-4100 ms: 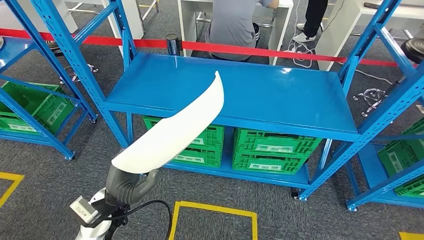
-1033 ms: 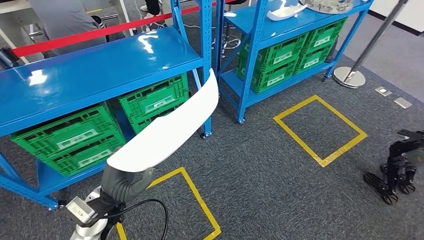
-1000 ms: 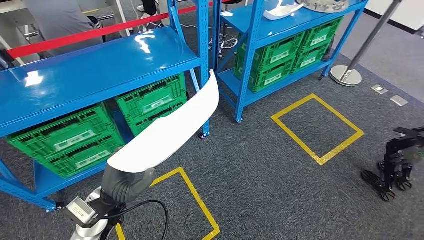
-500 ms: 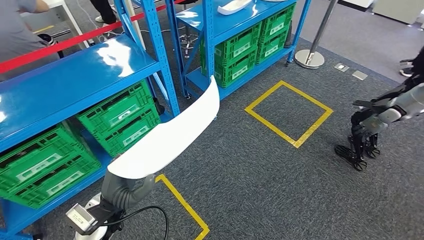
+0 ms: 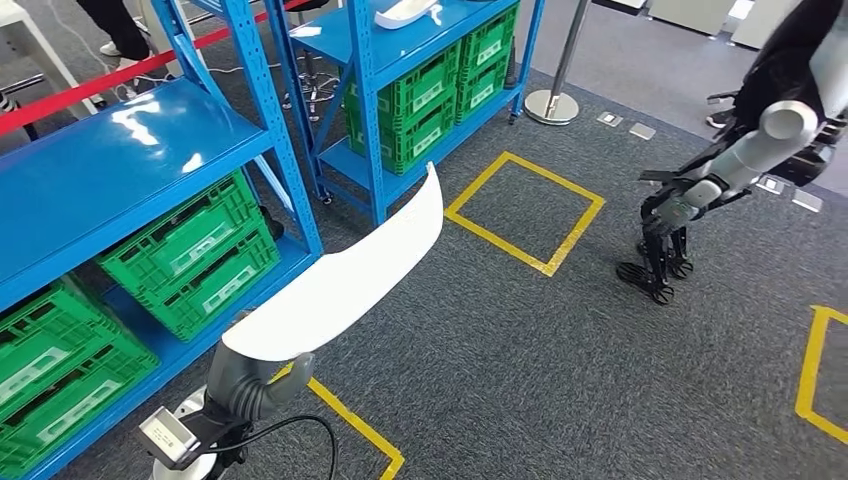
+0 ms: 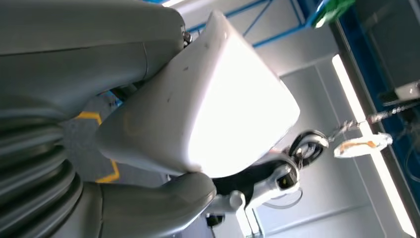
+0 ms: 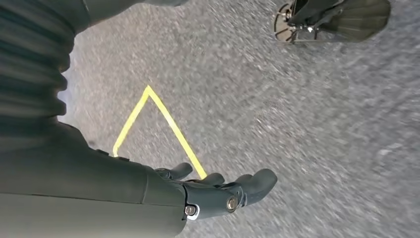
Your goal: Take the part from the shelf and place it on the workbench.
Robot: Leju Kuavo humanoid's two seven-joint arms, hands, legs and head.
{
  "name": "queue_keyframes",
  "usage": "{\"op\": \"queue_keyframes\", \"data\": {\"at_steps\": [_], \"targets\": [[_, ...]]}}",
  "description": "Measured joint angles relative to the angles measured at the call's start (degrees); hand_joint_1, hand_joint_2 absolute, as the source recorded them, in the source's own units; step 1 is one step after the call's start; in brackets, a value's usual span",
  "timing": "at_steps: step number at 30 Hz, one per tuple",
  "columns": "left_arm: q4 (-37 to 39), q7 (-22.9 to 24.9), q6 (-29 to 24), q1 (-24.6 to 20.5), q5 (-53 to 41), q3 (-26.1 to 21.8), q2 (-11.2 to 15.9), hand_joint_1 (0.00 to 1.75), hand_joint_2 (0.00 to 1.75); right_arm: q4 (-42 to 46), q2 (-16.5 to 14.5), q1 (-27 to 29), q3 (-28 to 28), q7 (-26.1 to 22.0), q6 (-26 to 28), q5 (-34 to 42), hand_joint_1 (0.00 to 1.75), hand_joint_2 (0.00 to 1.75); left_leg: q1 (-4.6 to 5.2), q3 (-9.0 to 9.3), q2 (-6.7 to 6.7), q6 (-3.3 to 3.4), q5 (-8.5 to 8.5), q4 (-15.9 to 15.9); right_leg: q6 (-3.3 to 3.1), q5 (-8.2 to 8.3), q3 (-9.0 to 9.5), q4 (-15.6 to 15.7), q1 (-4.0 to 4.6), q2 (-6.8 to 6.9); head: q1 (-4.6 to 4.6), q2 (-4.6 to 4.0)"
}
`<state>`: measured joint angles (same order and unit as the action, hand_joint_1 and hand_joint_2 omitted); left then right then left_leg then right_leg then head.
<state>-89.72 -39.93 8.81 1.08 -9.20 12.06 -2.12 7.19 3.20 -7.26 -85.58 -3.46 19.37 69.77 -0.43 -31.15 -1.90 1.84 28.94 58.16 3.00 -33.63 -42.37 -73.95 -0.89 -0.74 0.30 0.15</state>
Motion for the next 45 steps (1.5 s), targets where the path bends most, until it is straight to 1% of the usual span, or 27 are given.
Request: {"op": "queue_keyframes", "data": {"at_steps": [1,2,4,6,7,9,11,13,15,16,18,20,22,24,25,27,29,31,32,33,36,37,39,40,42,44,45], "targets": [[0.02,0.00,0.01,0.00,0.00,0.00,0.00,1.75,1.75,0.00,-0.01,0.09,-0.08,0.06,-0.12,-0.08,0.00,1.75,0.08,-0.03,-0.77,0.02,0.03,0.02,-0.04,0.23,-0.10,-0.54,0.01,0.12,-0.07,0.00],[0.04,0.03,0.02,-0.03,0.00,0.00,-0.01,1.75,1.75,0.00,-0.01,0.17,-0.16,0.12,-0.19,-0.14,0.00,1.75,0.14,0.00,-1.52,0.00,0.08,0.03,-0.17,1.46,1.11,1.40,0.04,0.37,-0.14,0.00],[0.05,0.10,0.02,-0.12,0.00,0.00,-0.02,1.75,1.75,0.00,-0.01,0.18,-0.28,0.16,-0.27,-0.20,0.00,1.75,0.31,0.20,-2.89,-0.21,0.25,0.05,-0.74,4.75,5.87,9.68,0.34,2.40,-0.28,0.00],[0.04,0.16,0.02,-0.23,0.00,-0.01,-0.01,1.75,1.75,0.00,-0.01,-0.01,-0.31,0.15,-0.27,-0.22,0.00,1.75,0.56,0.43,-3.99,-0.71,0.50,0.08,-1.41,6.34,8.87,15.29,0.81,4.23,-0.32,0.00],[0.04,0.19,0.02,-0.28,0.00,-0.01,-0.02,1.75,1.75,0.00,-0.01,-0.04,-0.32,0.16,-0.27,-0.21,0.00,1.75,0.62,0.55,-4.51,-1.01,0.59,0.04,-1.69,6.37,9.08,16.01,1.01,4.35,-0.30,0.00],[-0.01,0.25,0.02,-0.47,0.00,-0.01,-0.08,1.75,1.75,0.00,0.03,0.12,-0.34,0.16,-0.27,-0.19,0.00,1.75,0.57,0.80,-5.28,-1.67,0.75,-0.12,-2.22,6.66,8.98,16.30,0.94,3.06,-0.27,0.00],[-0.10,0.27,0.05,-0.72,0.00,-0.02,-0.11,1.75,1.75,0.00,0.07,0.24,-0.39,0.08,-0.27,-0.22,0.00,1.75,0.39,0.30,-3.19,-2.30,2.17,1.59,-2.83,7.05,9.18,16.80,0.54,1.88,-0.11,0.00],[-0.02,0.29,0.09,-0.83,0.01,-0.04,-0.07,1.75,1.75,0.00,0.10,0.07,-0.46,-0.08,-0.39,-0.27,0.00,1.75,0.15,-2.45,0.29,-2.70,5.74,7.95,-3.19,7.27,9.23,17.00,0.33,0.62,0.30,0.00],[0.26,0.32,0.12,-0.80,0.01,-0.07,-0.03,1.75,1.75,0.00,0.14,-0.03,-0.54,-0.16,-0.74,-0.26,0.00,1.75,0.04,-5.87,1.53,-2.86,8.49,15.04,-3.27,7.30,9.10,16.92,0.33,-0.88,0.59,0.00],[0.42,0.31,0.13,-0.81,0.01,-0.07,-0.01,1.75,1.75,0.00,0.15,0.00,-0.60,-0.15,-0.94,-0.25,0.00,1.75,0.01,-6.54,1.63,-2.90,8.34,16.23,-3.26,7.31,9.07,16.83,0.32,-1.64,0.65,0.00],[0.64,0.27,0.14,-0.87,0.02,-0.07,0.05,1.75,1.75,0.00,0.16,0.07,-0.70,-0.14,-1.15,-0.25,0.00,1.75,-0.20,-4.72,2.14,-2.90,4.89,11.94,-3.08,7.25,9.07,16.55,0.22,-3.27,0.80,0.00],[0.79,0.16,0.14,-0.92,0.05,-0.08,0.11,1.75,1.75,0.00,0.18,0.01,-0.78,-0.07,-1.17,-0.26,0.00,1.75,-0.64,-1.27,4.76,-2.88,1.52,4.24,-2.53,7.13,8.84,16.08,0.13,-4.86,1.00,0.00],[0.90,0.08,0.13,-0.89,0.18,-0.09,0.14,1.75,1.75,0.00,0.26,-0.05,-0.84,0.07,-1.21,-0.27,0.00,1.75,-0.78,0.09,6.65,-2.59,0.78,0.80,-1.68,7.28,8.27,15.83,0.09,-6.19,1.00,0.00],[0.92,0.05,0.03,-0.90,0.40,-0.13,0.15,1.75,1.75,0.00,0.34,0.14,-0.97,0.22,-1.25,-0.27,0.00,1.75,-0.57,0.07,5.70,-1.81,0.61,0.59,-0.77,7.65,7.82,16.00,-0.14,-7.39,0.91,0.00],[0.90,0.05,-0.05,-0.96,0.51,-0.15,0.14,1.75,1.75,0.00,0.34,0.28,-1.06,0.33,-1.27,-0.28,0.00,1.75,-0.52,0.19,4.99,-1.37,0.45,0.42,-0.45,7.55,7.61,15.80,-0.21,-7.07,0.86,0.00],[0.85,0.00,-0.28,-1.00,0.74,-0.19,0.08,1.75,1.75,0.00,0.34,0.21,-1.21,0.53,-1.28,-0.32,0.00,1.75,-0.54,0.40,3.38,-0.63,0.15,0.00,-0.07,5.58,5.83,12.39,-0.01,-4.16,0.41,0.00],[0.87,-0.05,-0.61,-0.88,0.86,-0.22,0.08,1.75,1.75,0.00,0.32,-0.12,-1.23,0.71,-1.30,-0.33,0.00,1.75,-0.26,0.37,1.66,-0.27,0.18,-0.03,0.07,1.90,2.04,4.71,0.20,-0.80,-0.08,0.00],[0.91,-0.05,-0.87,-0.81,0.89,-0.26,0.08,1.75,1.75,0.00,0.32,-0.24,-1.25,0.91,-1.34,-0.33,0.00,1.75,-0.04,0.35,-0.09,-0.13,0.29,0.00,0.08,0.29,-0.58,-0.75,0.20,0.07,-0.23,0.00],[0.91,-0.05,-0.92,-0.84,0.89,-0.26,0.08,1.75,1.75,0.00,0.32,-0.22,-1.25,0.99,-1.41,-0.33,0.00,1.75,0.02,0.39,-0.90,-0.11,0.35,0.01,-0.01,1.04,-0.26,-0.32,0.22,0.24,-0.29,0.00],[0.91,-0.05,-0.95,-0.88,0.89,-0.26,0.07,1.75,1.75,0.00,0.34,-0.22,-1.26,1.03,-1.49,-0.32,0.00,1.75,0.04,0.47,-1.63,-0.14,0.43,0.01,-0.15,2.65,1.34,2.52,0.26,0.56,-0.34,0.00],[0.85,-0.05,-0.96,-1.04,0.87,-0.27,0.04,1.75,1.75,0.00,0.39,-0.51,-1.26,0.97,-1.71,-0.14,0.00,1.75,0.36,0.91,-3.46,-0.70,0.86,0.06,-1.10,6.76,7.77,13.96,0.80,3.94,-0.44,0.00],[0.83,-0.05,-0.96,-1.10,0.87,-0.27,0.04,1.75,1.75,0.00,0.39,-0.63,-1.26,0.92,-1.77,-0.05,0.00,1.75,0.45,1.06,-3.96,-1.00,1.00,0.04,-1.45,7.04,8.56,15.55,1.03,4.63,-0.44,0.00],[0.78,-0.06,-0.96,-1.24,0.90,-0.28,0.01,1.75,1.75,0.00,0.45,-0.72,-1.26,0.87,-1.90,0.16,0.00,1.75,0.47,1.37,-5.00,-1.63,1.18,-0.16,-2.05,7.06,8.40,15.97,1.23,3.80,-0.38,0.00],[0.74,-0.05,-0.96,-1.35,0.93,-0.29,-0.02,1.75,1.75,0.00,0.48,-0.67,-1.25,0.86,-1.92,0.30,0.00,1.75,0.38,1.47,-4.85,-1.97,1.38,-0.04,-2.34,7.21,8.43,16.17,1.10,3.18,-0.37,0.00],[0.66,-0.11,-0.96,-1.55,1.08,-0.30,-0.03,1.75,1.75,0.00,0.53,-0.69,-1.24,0.81,-1.77,0.65,0.00,1.75,0.23,0.51,-2.29,-2.52,3.32,2.70,-2.98,7.57,8.63,16.59,0.69,1.94,-0.13,0.00],[0.74,-0.19,-0.95,-1.54,1.34,-0.32,-0.02,1.75,1.75,0.00,0.52,-0.87,-1.23,0.57,-1.35,1.03,0.00,1.75,0.06,-2.76,0.83,-2.79,7.09,9.89,-3.34,7.70,8.68,16.68,0.51,0.59,0.27,0.00],[0.84,-0.20,-0.95,-1.50,1.47,-0.33,-0.02,1.75,1.75,0.00,0.52,-0.92,-1.23,0.36,-1.11,1.24,0.00,1.75,0.03,-4.61,1.39,-2.88,8.57,13.64,-3.39,7.70,8.65,16.64,0.51,-0.17,0.41,0.00]]}}
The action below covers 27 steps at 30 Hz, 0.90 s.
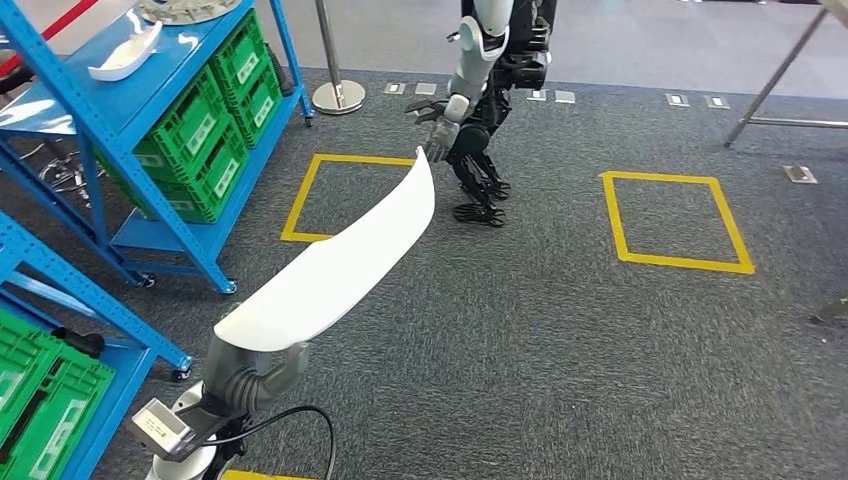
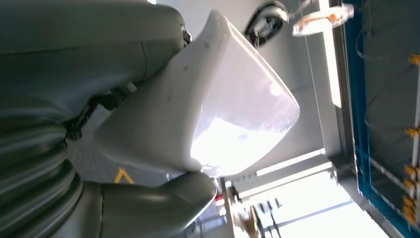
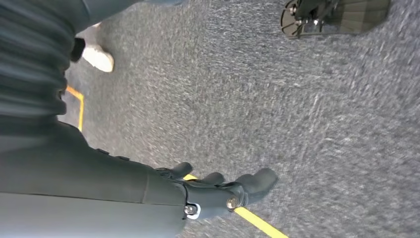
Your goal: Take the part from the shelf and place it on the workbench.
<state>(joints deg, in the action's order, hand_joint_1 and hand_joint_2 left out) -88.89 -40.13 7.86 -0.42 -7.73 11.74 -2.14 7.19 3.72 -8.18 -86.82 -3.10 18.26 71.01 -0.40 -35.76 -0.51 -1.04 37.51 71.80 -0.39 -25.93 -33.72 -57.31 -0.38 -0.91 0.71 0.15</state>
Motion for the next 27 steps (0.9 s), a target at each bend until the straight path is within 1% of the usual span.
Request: {"op": "queue_keyframes", "data": {"at_steps": [1,2,3,4,5,6,7,8,9,10,11,12,13,14,15,16,17,18,19,20,21,22,23,24,25,26,27], "targets": [[0.10,0.00,0.01,0.04,0.09,0.00,0.01,1.75,1.75,0.00,-0.01,0.02,0.00,-0.26,0.23,0.23,0.00,1.75,-0.03,-1.26,0.20,-0.06,0.48,2.33,-0.01,0.00,-0.02,-0.06,0.00,-0.81,0.08,0.00],[0.16,0.00,0.01,0.04,0.13,0.00,0.03,1.75,1.75,0.00,-0.01,0.06,0.00,-0.54,0.47,0.46,0.00,1.75,-0.07,-1.53,0.28,-0.07,-0.27,2.47,0.03,-0.01,-0.03,-0.15,-0.02,-1.64,0.14,0.00],[0.19,0.00,0.01,0.02,0.13,0.00,0.05,1.75,1.75,0.00,-0.02,0.10,0.00,-0.80,0.71,0.70,0.00,1.75,-0.15,-0.69,0.48,-0.05,-2.11,0.27,0.10,-0.04,0.01,-0.26,-0.06,-2.49,0.21,0.00],[0.19,0.00,0.01,-0.02,0.13,0.00,0.08,1.75,1.75,0.00,-0.05,0.12,0.00,-1.04,0.92,0.87,0.00,1.75,-0.30,1.01,1.17,-0.03,-4.54,-3.69,0.24,-0.09,0.04,-0.39,-0.11,-3.34,0.30,0.00],[0.18,0.00,0.01,-0.06,0.13,-0.01,0.10,1.75,1.75,0.00,-0.09,0.09,0.00,-1.24,1.09,0.96,0.00,1.75,-0.48,2.74,2.53,-0.03,-6.32,-7.73,0.50,-0.14,-0.01,-0.57,-0.11,-4.11,0.41,0.00],[0.16,0.00,0.01,-0.10,0.13,-0.01,0.10,1.75,1.75,0.00,-0.12,0.04,0.00,-1.36,1.17,0.99,0.00,1.75,-0.62,4.03,3.65,0.05,-7.53,-10.86,0.82,-0.14,-0.14,-0.74,-0.11,-4.82,0.49,0.00],[0.14,0.00,0.01,-0.12,0.13,-0.02,0.09,1.75,1.75,0.00,-0.14,0.02,0.00,-1.44,1.20,0.99,0.00,1.75,-0.66,4.70,4.48,0.22,-7.99,-12.59,1.22,-0.07,-0.37,-0.83,-0.10,-5.44,0.50,0.00],[0.10,0.00,0.01,-0.14,0.13,-0.02,0.10,1.75,1.75,0.00,-0.14,0.04,0.00,-1.47,1.21,0.99,0.00,1.75,-0.55,4.75,4.70,0.50,-7.86,-12.96,1.66,0.10,-0.62,-0.80,-0.16,-5.99,0.47,0.00],[0.01,0.00,0.01,-0.18,0.15,-0.03,0.09,1.75,1.75,0.00,-0.14,0.12,0.00,-1.48,1.20,0.98,0.00,1.75,-0.40,4.73,4.08,0.95,-8.06,-13.05,2.12,0.29,-0.86,-0.68,-0.28,-6.54,0.43,0.00],[-0.10,0.00,0.01,-0.29,0.17,-0.03,0.03,1.75,1.75,0.00,-0.14,0.24,0.00,-1.50,1.17,0.95,0.00,1.75,-0.33,4.78,3.44,1.42,-8.26,-13.20,2.48,0.36,-1.03,-0.70,-0.42,-6.49,0.37,0.00],[-0.21,-0.01,0.01,-0.42,0.20,-0.04,-0.04,1.75,1.75,0.00,-0.18,0.32,0.00,-1.51,1.13,0.90,0.00,1.75,-0.30,4.84,2.80,1.88,-8.46,-13.40,2.74,0.03,-1.39,-1.23,-0.43,-5.53,0.26,0.00],[-0.33,-0.03,0.01,-0.53,0.21,-0.05,-0.13,1.75,1.75,0.00,-0.24,0.29,0.01,-1.51,1.09,0.84,0.00,1.75,-0.32,4.89,2.10,2.26,-8.64,-13.62,2.92,-0.90,-2.18,-2.75,-0.36,-4.03,0.07,0.00],[-0.40,-0.05,0.01,-0.59,0.19,-0.07,-0.20,1.75,1.75,0.00,-0.31,0.17,0.01,-1.47,1.06,0.72,0.00,1.75,-0.31,4.88,1.32,2.54,-8.72,-13.74,3.01,-2.44,-3.52,-5.53,-0.29,-2.21,-0.18,0.00],[-0.44,-0.07,0.00,-0.56,0.16,-0.09,-0.22,1.75,1.75,0.00,-0.39,0.03,0.01,-1.38,1.04,0.60,0.00,1.75,-0.19,4.84,0.55,2.69,-8.70,-13.76,3.13,-4.36,-5.39,-9.32,-0.20,-0.77,-0.41,0.00],[-0.48,-0.08,-0.02,-0.49,0.11,-0.13,-0.22,1.75,1.75,0.00,-0.44,-0.06,0.01,-1.22,1.00,0.47,0.00,1.75,-0.08,4.79,-0.30,2.79,-8.65,-13.75,3.24,-6.04,-7.31,-13.29,-0.21,-0.13,-0.56,0.00],[-0.48,-0.07,-0.07,-0.41,0.07,-0.16,-0.22,1.75,1.75,0.00,-0.49,-0.04,0.00,-1.00,0.95,0.31,0.00,1.75,0.01,4.77,-1.14,2.85,-8.60,-13.74,3.30,-6.96,-8.66,-16.18,-0.24,0.11,-0.63,0.00],[-0.52,-0.06,-0.13,-0.28,0.05,-0.21,-0.22,1.75,1.75,0.00,-0.52,0.06,0.00,-0.81,0.90,0.19,0.00,1.75,0.07,4.78,-1.92,2.86,-8.55,-13.73,3.31,-6.85,-8.99,-17.07,-0.25,0.23,-0.67,0.00],[-0.65,-0.06,-0.18,-0.04,0.03,-0.26,-0.22,1.75,1.75,0.00,-0.54,0.16,0.00,-0.66,0.85,0.11,0.00,1.75,0.09,4.83,-2.66,2.83,-8.48,-13.73,3.25,-5.73,-8.08,-15.56,-0.24,0.41,-0.73,0.00],[-0.89,-0.06,-0.22,0.31,-0.03,-0.33,-0.22,1.75,1.75,0.00,-0.54,0.24,0.00,-0.59,0.84,0.05,0.00,1.75,0.10,4.95,-3.38,2.74,-8.37,-13.71,3.13,-3.96,-5.97,-11.87,-0.21,0.98,-0.77,0.00],[-1.19,-0.06,-0.23,0.72,-0.12,-0.39,-0.21,1.75,1.75,0.00,-0.54,0.25,0.00,-0.59,0.84,0.07,0.00,1.75,0.16,5.08,-4.05,2.58,-8.23,-13.69,2.87,-2.48,-3.58,-7.52,-0.07,2.19,-0.82,0.00],[-1.50,-0.07,-0.21,1.09,-0.20,-0.46,-0.20,1.75,1.75,0.00,-0.54,0.21,0.00,-0.60,0.84,0.16,0.00,1.75,0.27,5.22,-4.65,2.34,-8.04,-13.64,2.52,-1.33,-1.61,-3.88,0.11,3.23,-0.83,0.00],[-1.72,-0.07,-0.13,1.34,-0.28,-0.52,-0.18,1.75,1.75,0.00,-0.55,0.19,0.00,-0.61,0.83,0.25,0.00,1.75,0.37,5.36,-5.14,2.05,-7.88,-13.62,2.14,-0.76,-0.36,-1.52,0.32,4.01,-0.81,0.00],[-1.84,-0.07,-0.01,1.46,-0.31,-0.55,-0.16,1.75,1.75,0.00,-0.55,0.20,0.00,-0.62,0.82,0.36,0.00,1.75,0.43,5.48,-5.56,1.74,-7.78,-13.65,1.76,-0.76,-0.06,-0.72,0.53,4.27,-0.79,0.00],[-1.89,-0.07,0.11,1.47,-0.31,-0.58,-0.15,1.75,1.75,0.00,-0.52,0.28,0.00,-0.62,0.81,0.44,0.00,1.75,0.44,5.62,-5.97,1.43,-7.71,-13.74,1.45,-0.67,-0.16,-0.70,0.66,3.74,-0.75,0.00],[-1.89,-0.04,0.22,1.39,-0.31,-0.59,-0.15,1.75,1.75,0.00,-0.50,0.39,0.00,-0.61,0.80,0.49,0.00,1.75,0.38,5.71,-6.24,1.10,-7.60,-13.79,1.13,-0.58,-0.15,-0.58,0.56,3.15,-0.74,0.00],[-1.87,0.02,0.30,1.21,-0.31,-0.60,-0.15,1.75,1.75,0.00,-0.48,0.48,0.00,-0.55,0.80,0.55,0.00,1.75,0.28,5.70,-5.66,0.76,-7.22,-13.43,0.80,-0.45,-0.06,-0.37,0.41,2.59,-0.70,0.00],[-1.85,0.08,0.34,0.96,-0.30,-0.61,-0.15,1.75,1.75,0.00,-0.46,0.49,0.00,-0.47,0.80,0.60,0.00,1.75,0.20,5.27,-4.45,0.48,-6.31,-12.19,0.47,-0.28,0.06,-0.16,0.22,2.05,-0.62,0.00]]}}
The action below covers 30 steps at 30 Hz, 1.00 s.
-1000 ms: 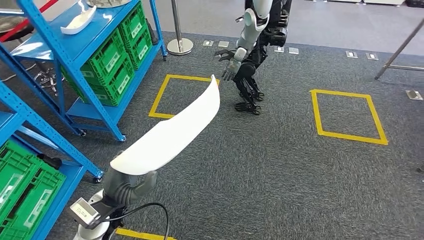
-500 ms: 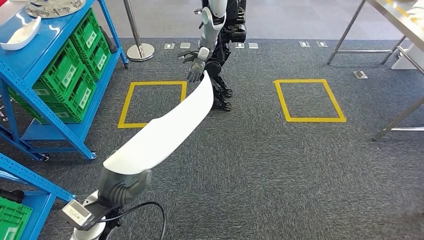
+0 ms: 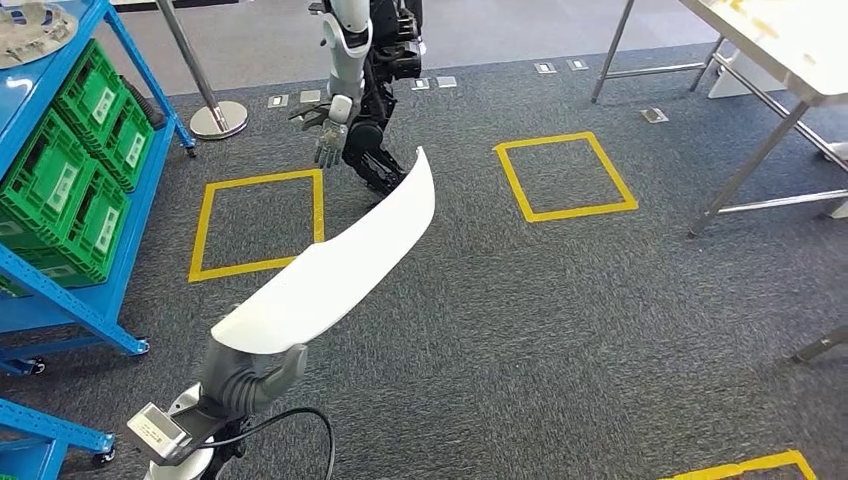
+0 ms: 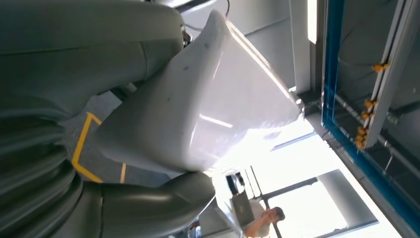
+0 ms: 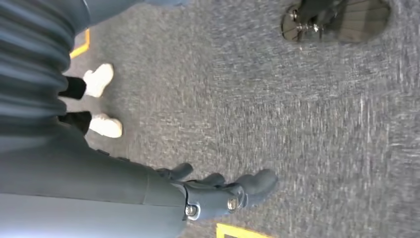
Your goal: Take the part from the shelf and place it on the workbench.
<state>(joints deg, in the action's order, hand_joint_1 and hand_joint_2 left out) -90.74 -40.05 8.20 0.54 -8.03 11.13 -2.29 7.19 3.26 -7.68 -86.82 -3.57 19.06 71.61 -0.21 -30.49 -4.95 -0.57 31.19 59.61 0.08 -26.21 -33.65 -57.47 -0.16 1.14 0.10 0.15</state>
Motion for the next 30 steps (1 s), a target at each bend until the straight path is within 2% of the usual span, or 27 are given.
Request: {"op": "queue_keyframes", "data": {"at_steps": [2,3,4,5,6,7,8,9,10,11,13,14,15,16,17,18,19,20,21,22,24,25,26,28,29,30], "targets": [[0.18,0.21,0.05,-0.49,0.06,-0.06,0.00,1.75,1.75,0.00,-0.01,-0.19,0.00,0.26,-0.08,0.21,0.00,1.75,-0.18,-2.67,3.21,-0.39,3.37,6.17,-0.44,0.21,0.14,0.22,-0.25,-1.16,0.35,0.00],[0.32,0.27,0.06,-0.62,0.09,-0.09,0.00,1.75,1.75,0.00,-0.02,-0.30,0.00,0.41,-0.15,0.29,0.00,1.75,-0.22,-4.63,4.08,-0.47,5.17,10.25,-0.53,0.24,0.11,0.20,-0.26,-1.84,0.50,0.00],[0.50,0.34,0.06,-0.67,0.11,-0.11,0.00,1.75,1.75,0.00,-0.02,-0.34,0.00,0.59,-0.21,0.36,0.00,1.75,-0.24,-6.35,4.43,-0.53,6.26,13.59,-0.55,0.26,0.09,0.16,-0.26,-2.63,0.62,0.00],[0.66,0.37,0.06,-0.68,0.12,-0.12,0.00,1.75,1.75,0.00,-0.02,-0.32,0.00,0.75,-0.26,0.39,0.00,1.75,-0.27,-7.26,4.54,-0.55,6.20,15.11,-0.54,0.26,0.08,0.10,-0.27,-3.46,0.68,0.00],[0.78,0.38,0.06,-0.70,0.11,-0.12,0.00,1.75,1.75,0.00,-0.02,-0.27,0.00,0.89,-0.27,0.42,0.00,1.75,-0.31,-7.09,4.64,-0.51,4.96,14.29,-0.49,0.26,0.10,0.01,-0.30,-4.33,0.75,0.00],[0.87,0.38,0.06,-0.75,0.11,-0.12,0.00,1.75,1.75,0.00,-0.02,-0.23,0.00,0.97,-0.26,0.46,0.00,1.75,-0.39,-5.88,4.96,-0.46,2.84,11.32,-0.38,0.24,0.13,-0.10,-0.37,-5.21,0.84,0.00],[0.92,0.38,0.08,-0.84,0.10,-0.12,0.00,1.75,1.75,0.00,-0.02,-0.22,0.00,0.99,-0.23,0.51,0.00,1.75,-0.56,-4.09,6.00,-0.43,0.56,7.14,-0.20,0.22,0.12,-0.23,-0.44,-6.03,0.95,0.00],[0.99,0.38,0.12,-0.95,0.10,-0.12,-0.01,1.75,1.75,0.00,-0.02,-0.25,0.00,0.96,-0.11,0.54,0.00,1.75,-0.70,-2.47,7.28,-0.41,-1.01,3.30,0.10,0.17,0.00,-0.46,-0.43,-6.81,1.07,0.00],[1.08,0.38,0.16,-1.06,0.10,-0.11,-0.05,1.75,1.75,0.00,-0.02,-0.27,0.00,0.92,0.04,0.53,0.00,1.75,-0.80,-1.39,8.31,-0.30,-1.87,0.66,0.46,0.18,-0.20,-0.60,-0.42,-7.51,1.11,0.00],[1.19,0.38,0.25,-1.17,0.09,-0.11,-0.10,1.75,1.75,0.00,-0.02,-0.25,-0.01,0.87,0.23,0.48,0.00,1.75,-0.80,-0.93,8.98,-0.09,-2.06,-0.62,0.89,0.24,-0.45,-0.63,-0.44,-8.12,1.10,0.00],[1.44,0.39,0.37,-1.44,0.08,-0.12,-0.27,1.75,1.75,-0.01,-0.01,0.05,-0.02,0.64,0.55,0.28,0.00,1.75,-0.56,-0.90,8.13,0.75,-2.10,-0.88,1.80,0.54,-0.85,-0.39,-0.65,-9.20,1.01,0.00],[1.55,0.40,0.43,-1.63,0.08,-0.13,-0.39,1.75,1.75,-0.01,0.00,0.28,-0.02,0.51,0.63,0.18,0.00,1.75,-0.51,-0.84,7.51,1.22,-2.28,-1.03,2.11,0.49,-1.02,-0.54,-0.74,-8.76,0.96,0.00],[1.64,0.37,0.45,-1.79,0.08,-0.13,-0.53,1.75,1.75,-0.01,-0.02,0.44,-0.02,0.36,0.70,0.10,0.00,1.75,-0.53,-0.79,6.84,1.65,-2.48,-1.22,2.33,-0.10,-1.54,-1.47,-0.70,-7.49,0.80,0.00],[1.73,0.34,0.48,-1.89,0.07,-0.14,-0.66,1.75,1.75,-0.01,-0.03,0.47,-0.02,0.24,0.73,0.07,0.00,1.75,-0.56,-0.76,6.10,1.99,-2.63,-1.40,2.47,-1.42,-2.62,-3.70,-0.60,-5.73,0.55,0.00],[1.85,0.30,0.50,-1.93,0.07,-0.14,-0.72,1.75,1.75,0.00,-0.06,0.42,-0.02,0.14,0.74,0.05,0.00,1.75,-0.49,-0.79,5.32,2.21,-2.66,-1.46,2.55,-3.28,-4.25,-7.10,-0.49,-3.77,0.30,0.00],[2.03,0.26,0.52,-1.92,0.08,-0.15,-0.75,1.75,1.75,0.00,-0.08,0.32,-0.02,0.06,0.74,0.07,0.00,1.75,-0.38,-0.84,4.48,2.36,-2.63,-1.46,2.66,-5.28,-6.27,-11.23,-0.42,-2.58,0.06,0.00],[2.25,0.26,0.54,-1.91,0.12,-0.15,-0.74,1.75,1.75,0.00,-0.09,0.28,-0.02,0.00,0.75,0.12,0.00,1.75,-0.27,-0.86,3.62,2.44,-2.58,-1.45,2.76,-6.73,-8.05,-14.93,-0.43,-2.10,-0.06,0.00],[2.46,0.25,0.55,-1.91,0.19,-0.16,-0.74,1.75,1.75,0.00,-0.09,0.33,-0.02,-0.03,0.77,0.16,0.00,1.75,-0.21,-0.85,2.77,2.49,-2.51,-1.44,2.80,-7.15,-9.00,-16.95,-0.44,-1.95,-0.11,0.00],[2.65,0.25,0.57,-1.93,0.27,-0.16,-0.74,1.75,1.75,0.00,-0.09,0.41,-0.02,-0.04,0.78,0.20,0.00,1.75,-0.17,-0.81,1.97,2.49,-2.43,-1.43,2.78,-6.48,-8.80,-16.70,-0.44,-1.84,-0.16,0.00],[2.78,0.24,0.61,-1.95,0.33,-0.16,-0.74,1.75,1.75,0.00,-0.09,0.49,-0.02,-0.04,0.80,0.25,0.00,1.75,-0.16,-0.71,1.21,2.43,-2.33,-1.42,2.69,-4.89,-7.33,-14.01,-0.42,-1.50,-0.20,0.00],[2.93,0.21,0.71,-2.01,0.39,-0.16,-0.74,1.75,1.75,0.00,-0.09,0.48,-0.02,0.00,0.80,0.43,0.00,1.75,0.01,-0.39,-0.14,2.10,-2.01,-1.38,2.24,-1.41,-2.67,-5.57,-0.15,0.89,-0.31,0.00],[2.98,0.20,0.77,-2.07,0.43,-0.16,-0.73,1.75,1.75,0.00,-0.09,0.41,-0.02,0.02,0.80,0.62,0.00,1.75,0.14,-0.22,-0.69,1.85,-1.83,-1.36,1.89,-0.44,-1.02,-2.47,0.05,1.98,-0.32,0.00],[3.05,0.18,0.80,-2.14,0.47,-0.16,-0.73,1.75,1.75,0.00,-0.09,0.36,-0.01,0.03,0.82,0.80,0.00,1.75,0.26,-0.05,-1.15,1.56,-1.66,-1.36,1.53,-0.10,-0.22,-0.85,0.23,2.69,-0.32,0.00],[3.20,0.16,0.83,-2.35,0.54,-0.16,-0.74,1.75,1.75,-0.01,-0.05,0.42,0.00,-0.03,1.03,1.04,0.00,1.75,0.32,0.32,-2.19,0.94,-1.41,-1.53,0.87,-0.12,-0.31,-0.44,0.38,1.82,-0.25,0.00],[3.23,0.17,0.82,-2.46,0.56,-0.16,-0.75,1.75,1.75,-0.01,-0.03,0.51,0.00,-0.06,1.14,1.08,0.00,1.75,0.21,0.50,-2.13,0.59,-1.23,-1.45,0.59,-0.02,-0.23,-0.26,0.25,1.17,-0.25,0.00],[3.25,0.15,0.81,-2.55,0.61,-0.16,-0.75,1.75,1.75,-0.01,-0.01,0.57,0.00,-0.08,1.24,1.12,0.00,1.75,0.11,0.40,-1.13,0.25,-0.66,-0.80,0.29,0.12,-0.10,-0.04,0.06,0.52,-0.18,0.00]]}}
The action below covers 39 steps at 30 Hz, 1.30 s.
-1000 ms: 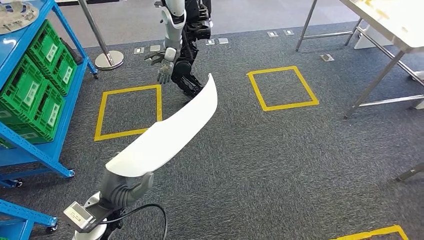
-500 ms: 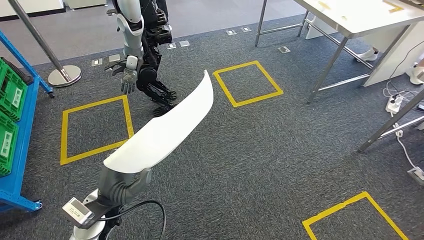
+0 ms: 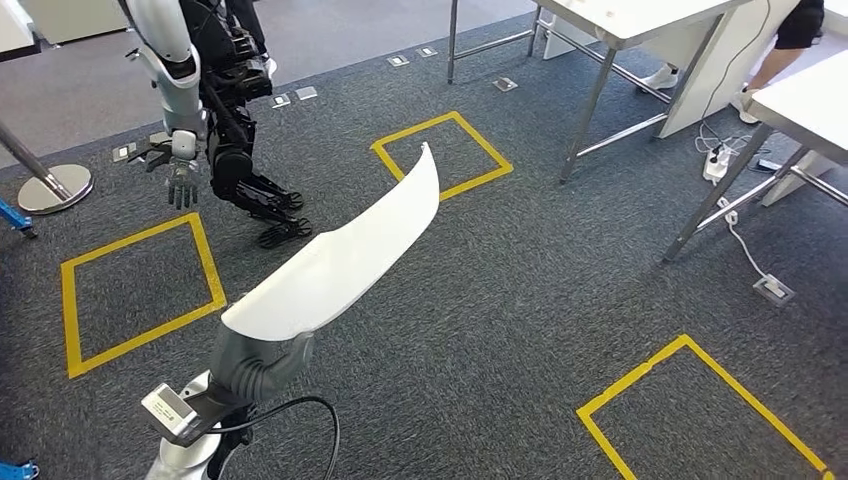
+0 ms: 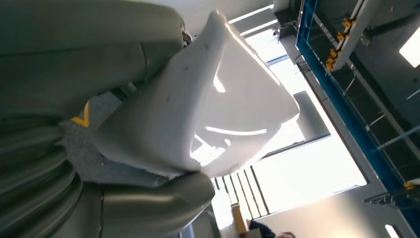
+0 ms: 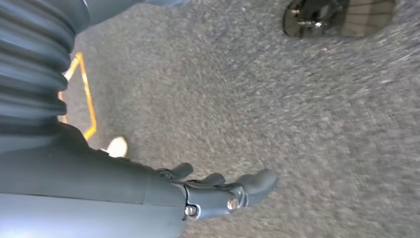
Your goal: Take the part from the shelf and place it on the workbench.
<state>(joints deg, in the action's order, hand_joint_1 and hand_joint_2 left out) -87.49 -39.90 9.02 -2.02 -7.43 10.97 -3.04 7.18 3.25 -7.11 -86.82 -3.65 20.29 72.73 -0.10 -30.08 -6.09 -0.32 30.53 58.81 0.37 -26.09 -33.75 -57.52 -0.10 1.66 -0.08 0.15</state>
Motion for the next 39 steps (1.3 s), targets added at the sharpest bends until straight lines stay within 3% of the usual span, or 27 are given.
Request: {"op": "queue_keyframes", "data": {"at_steps": [1,3,5,6,8,9,11,12,14,16,17,19,21,22,23,25,27,28,30,32,34,36,37,38,39], "targets": [[0.01,-0.04,-0.01,-0.05,0.07,0.00,0.02,1.75,1.75,0.01,0.01,-0.02,0.00,0.00,0.03,0.04,0.00,1.75,-0.09,-0.62,1.56,-0.31,1.14,1.69,-0.28,0.16,0.16,0.21,-0.24,-0.62,0.13,0.00],[0.16,-0.12,-0.02,0.06,0.20,0.01,0.12,1.75,1.75,0.01,0.01,-0.18,-0.01,0.01,-0.03,0.04,0.00,1.75,-0.31,-3.73,4.85,-0.69,4.71,8.45,-0.64,0.28,0.23,0.30,-0.46,-1.91,0.56,0.00],[0.45,-0.14,-0.03,0.21,0.27,0.02,0.22,1.75,1.75,0.01,0.01,-0.22,-0.02,0.05,-0.14,-0.08,0.00,1.75,-0.41,-7.09,5.61,-0.89,6.88,14.89,-0.73,0.28,0.12,0.16,-0.46,-3.49,0.85,0.00],[0.57,-0.14,-0.03,0.24,0.28,0.02,0.29,1.75,1.75,0.01,0.01,-0.18,-0.02,0.09,-0.21,-0.16,0.00,1.75,-0.46,-7.61,5.66,-0.93,6.33,15.50,-0.70,0.25,0.10,0.05,-0.48,-4.33,0.91,0.00],[0.68,-0.14,-0.03,0.17,0.28,0.01,0.38,1.75,1.75,0.01,0.01,-0.14,-0.03,0.25,-0.44,-0.32,0.00,1.75,-0.69,-5.41,6.28,-0.91,2.29,10.07,-0.44,0.15,0.14,-0.22,-0.61,-6.00,1.07,0.00],[0.72,-0.14,-0.04,0.07,0.28,0.01,0.43,1.75,1.75,0.01,0.01,-0.17,-0.04,0.33,-0.63,-0.47,0.00,1.75,-0.87,-3.66,7.54,-0.92,0.54,6.10,-0.16,0.10,0.11,-0.39,-0.66,-6.77,1.16,0.00],[0.79,-0.14,-0.11,-0.11,0.29,0.01,0.43,1.75,1.75,0.01,0.01,-0.28,-0.04,0.53,-0.89,-0.71,0.00,1.75,-1.03,-1.50,9.39,-0.58,-1.25,0.94,0.63,0.12,-0.26,-0.72,-0.69,-8.11,1.28,0.00],[0.84,-0.14,-0.15,-0.16,0.30,0.01,0.44,1.75,1.75,0.01,0.01,-0.31,-0.04,0.61,-0.94,-0.75,0.00,1.75,-0.95,-1.34,9.80,-0.29,-1.17,0.32,1.04,0.22,-0.51,-0.75,-0.72,-8.60,1.26,0.00],[0.90,-0.14,-0.22,-0.29,0.30,-0.01,0.46,1.75,1.75,0.01,0.03,-0.19,-0.05,0.73,-0.92,-0.76,0.00,1.75,-0.64,-1.41,8.72,0.61,-1.47,0.23,1.89,0.59,-0.87,-0.48,-0.93,-9.50,1.18,0.00],[0.91,-0.17,-0.27,-0.54,0.29,-0.02,0.40,1.75,1.75,0.01,-0.01,-0.03,-0.06,0.77,-0.91,-0.75,0.00,1.75,-0.66,-1.34,7.52,1.46,-1.78,-0.07,2.46,-0.05,-1.51,-1.47,-0.92,-7.91,0.92,0.00],[0.91,-0.20,-0.29,-0.61,0.29,-0.02,0.35,1.75,1.75,0.01,-0.03,-0.08,-0.06,0.79,-0.90,-0.75,0.00,1.75,-0.72,-1.37,6.81,1.76,-1.90,-0.22,2.60,-1.32,-2.50,-3.57,-0.80,-6.23,0.66,0.00],[0.96,-0.24,-0.36,-0.45,0.28,-0.03,0.37,1.75,1.75,0.01,-0.07,-0.32,-0.05,0.76,-0.86,-0.74,0.00,1.75,-0.55,-1.47,5.26,2.09,-1.90,-0.27,2.75,-5.04,-5.90,-10.78,-0.63,-3.14,0.13,0.00],[1.04,-0.23,-0.46,-0.14,0.28,-0.04,0.43,1.75,1.75,0.01,-0.07,-0.37,-0.05,0.67,-0.84,-0.73,0.00,1.75,-0.37,-1.55,3.59,2.24,-1.81,-0.23,2.79,-6.93,-8.43,-16.33,-0.63,-2.46,-0.01,0.00],[1.06,-0.23,-0.58,-0.05,0.28,-0.04,0.44,1.75,1.75,0.01,-0.07,-0.30,-0.05,0.58,-0.83,-0.73,0.00,1.75,-0.33,-1.53,2.81,2.26,-1.75,-0.19,2.73,-6.34,-8.20,-16.19,-0.61,-2.34,-0.05,0.00],[1.07,-0.23,-0.72,-0.02,0.28,-0.04,0.44,1.75,1.75,0.01,-0.04,-0.24,-0.06,0.49,-0.83,-0.71,0.00,1.75,-0.31,-1.48,2.07,2.24,-1.68,-0.17,2.60,-4.86,-6.75,-13.70,-0.57,-2.04,-0.08,0.00],[1.06,-0.23,-0.98,-0.13,0.29,-0.04,0.43,1.75,1.75,0.01,0.01,-0.28,-0.07,0.32,-0.74,-0.66,0.00,1.75,-0.16,-1.23,0.76,1.98,-1.45,-0.10,1.98,-1.73,-2.21,-5.71,-0.21,0.39,-0.18,0.00],[1.05,-0.24,-1.07,-0.29,0.32,-0.04,0.43,1.75,1.75,0.01,0.05,-0.54,-0.07,0.21,-0.39,-0.55,0.00,1.75,0.05,-0.95,-0.33,1.44,-1.20,-0.09,1.15,-0.63,0.17,-1.09,0.28,2.57,-0.16,0.00],[1.05,-0.24,-1.09,-0.36,0.34,-0.04,0.41,1.75,1.75,0.00,0.14,-0.62,-0.06,0.15,-0.06,-0.29,0.00,1.75,0.11,-0.80,-0.89,1.13,-1.11,-0.18,0.76,-0.74,0.16,-0.70,0.47,2.69,-0.13,0.00],[0.99,-0.23,-1.10,-0.55,0.37,-0.04,0.38,1.75,1.75,-0.02,0.44,-0.57,-0.03,0.05,0.77,0.75,0.00,1.75,0.07,-0.44,-1.41,0.41,-0.88,-0.28,0.20,-0.41,0.06,-0.36,0.30,1.21,-0.06,0.00],[0.90,-0.28,-1.10,-0.73,0.39,-0.04,0.43,1.75,1.75,-0.05,0.98,-0.52,0.00,0.02,1.47,1.87,0.00,1.75,-0.10,-1.20,1.35,-0.31,0.73,1.92,-0.37,0.01,0.22,0.06,-0.19,-0.16,0.14,0.00],[0.98,-0.28,-1.10,-0.77,0.42,-0.04,0.64,1.75,1.75,-0.09,1.86,-0.68,0.01,0.03,2.09,2.76,0.00,1.75,-0.36,-4.36,4.76,-0.80,4.23,8.63,-0.71,0.20,0.18,0.13,-0.45,-1.59,0.56,0.00],[1.14,-0.23,-1.10,-0.75,0.44,-0.04,0.88,1.75,1.75,-0.15,3.04,-0.75,0.04,0.05,2.80,3.79,0.00,1.75,-0.43,-7.68,5.51,-1.03,6.39,15.09,-0.77,0.21,0.07,0.03,-0.46,-3.26,0.84,0.00],[1.18,-0.23,-1.10,-0.78,0.45,-0.04,0.98,1.75,1.75,-0.20,3.65,-0.70,0.07,0.07,3.07,4.24,0.00,1.75,-0.46,-8.18,5.54,-1.05,5.87,15.71,-0.73,0.20,0.07,-0.03,-0.48,-4.12,0.91,0.00],[1.20,-0.23,-1.09,-0.85,0.45,-0.04,1.06,1.75,1.75,-0.27,4.31,-0.65,0.09,0.13,3.25,4.60,0.00,1.75,-0.52,-7.54,5.68,-1.01,4.24,13.98,-0.64,0.20,0.11,-0.10,-0.52,-4.98,1.01,0.00],[1.19,-0.23,-1.05,-0.97,0.45,-0.04,1.12,1.75,1.75,-0.34,4.94,-0.62,0.11,0.21,3.40,4.90,0.00,1.75,-0.63,-5.94,6.31,-0.94,1.92,10.28,-0.47,0.17,0.16,-0.19,-0.58,-5.84,1.11,0.00]]}}
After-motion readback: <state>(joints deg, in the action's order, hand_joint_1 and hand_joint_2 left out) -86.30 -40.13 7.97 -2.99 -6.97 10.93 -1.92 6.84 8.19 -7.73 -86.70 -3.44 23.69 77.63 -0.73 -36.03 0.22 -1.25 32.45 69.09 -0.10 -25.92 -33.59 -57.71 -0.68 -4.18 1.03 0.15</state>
